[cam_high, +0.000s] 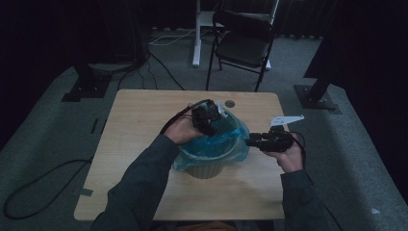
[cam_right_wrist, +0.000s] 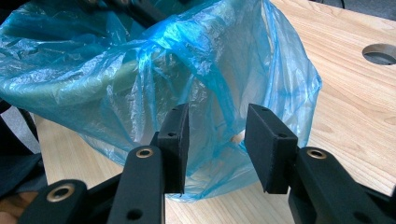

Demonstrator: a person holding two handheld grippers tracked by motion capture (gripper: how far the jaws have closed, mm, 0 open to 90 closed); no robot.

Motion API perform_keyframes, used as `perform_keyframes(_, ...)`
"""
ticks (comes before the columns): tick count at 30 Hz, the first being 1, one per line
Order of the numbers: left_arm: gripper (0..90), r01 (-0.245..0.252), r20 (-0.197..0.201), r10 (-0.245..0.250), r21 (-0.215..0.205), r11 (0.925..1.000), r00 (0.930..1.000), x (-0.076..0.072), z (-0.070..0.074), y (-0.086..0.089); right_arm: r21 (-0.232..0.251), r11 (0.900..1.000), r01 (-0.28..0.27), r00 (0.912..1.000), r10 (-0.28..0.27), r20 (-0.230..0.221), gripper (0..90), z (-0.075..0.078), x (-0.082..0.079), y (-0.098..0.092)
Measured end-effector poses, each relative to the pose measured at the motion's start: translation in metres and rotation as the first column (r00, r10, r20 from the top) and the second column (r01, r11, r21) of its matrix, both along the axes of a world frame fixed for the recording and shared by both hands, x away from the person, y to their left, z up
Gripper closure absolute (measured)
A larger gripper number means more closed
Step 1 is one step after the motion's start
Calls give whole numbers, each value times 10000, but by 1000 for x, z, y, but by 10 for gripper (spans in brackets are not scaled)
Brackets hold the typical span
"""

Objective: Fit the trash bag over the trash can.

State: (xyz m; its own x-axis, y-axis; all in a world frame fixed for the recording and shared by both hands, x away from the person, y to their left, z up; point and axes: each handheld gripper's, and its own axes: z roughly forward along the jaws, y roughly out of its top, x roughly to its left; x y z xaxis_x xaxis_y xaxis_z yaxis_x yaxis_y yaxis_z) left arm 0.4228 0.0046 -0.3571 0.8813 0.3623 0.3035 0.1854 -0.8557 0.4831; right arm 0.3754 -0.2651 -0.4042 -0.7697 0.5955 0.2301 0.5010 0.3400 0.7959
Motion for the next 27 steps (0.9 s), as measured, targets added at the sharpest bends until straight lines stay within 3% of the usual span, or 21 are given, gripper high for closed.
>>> perform_keyframes(5,561,-261,313,288,-829,9962,9991,-1,10,13,-6,10000,22,10000,-22,-10,597,0,0,0)
perform_keyframes(10,560,-644,528,753,-1839,9808,9958,-2,17,32,-9,10000,30,10000,-30,26,597,0,0,-1)
perform_keyframes(13,560,-810,610,997,-2551,9635,9932,-5,19,44,-9,10000,12,10000,-12,38,595,0,0,0)
perform_keyframes(15,560,-912,770,1167,-2771,9565,9902,-7,21,51,-12,10000,21,10000,-21,15,595,0,0,0)
perform_keyframes(17,560,-985,844,1311,-3143,9442,9878,-9,23,58,-14,10000,31,10000,-31,15,595,0,0,-1)
perform_keyframes(21,560,-1190,944,1609,-3467,9304,9825,-14,26,73,-15,10000,35,10000,-35,14,595,0,0,-1)
perform_keyframes(24,558,-1424,942,1923,-3850,9119,9768,-15,25,85,-7,10000,46,10000,-46,25,594,1,0,-1)
perform_keyframes(25,556,-1534,1018,2111,-4048,9015,9722,-16,25,90,-11,10000,50,10000,-50,38,595,1,0,-1)
perform_keyframes(27,556,-1676,942,2284,-4286,8878,9690,-17,24,100,11,10000,82,10000,-82,27,594,1,0,-2)
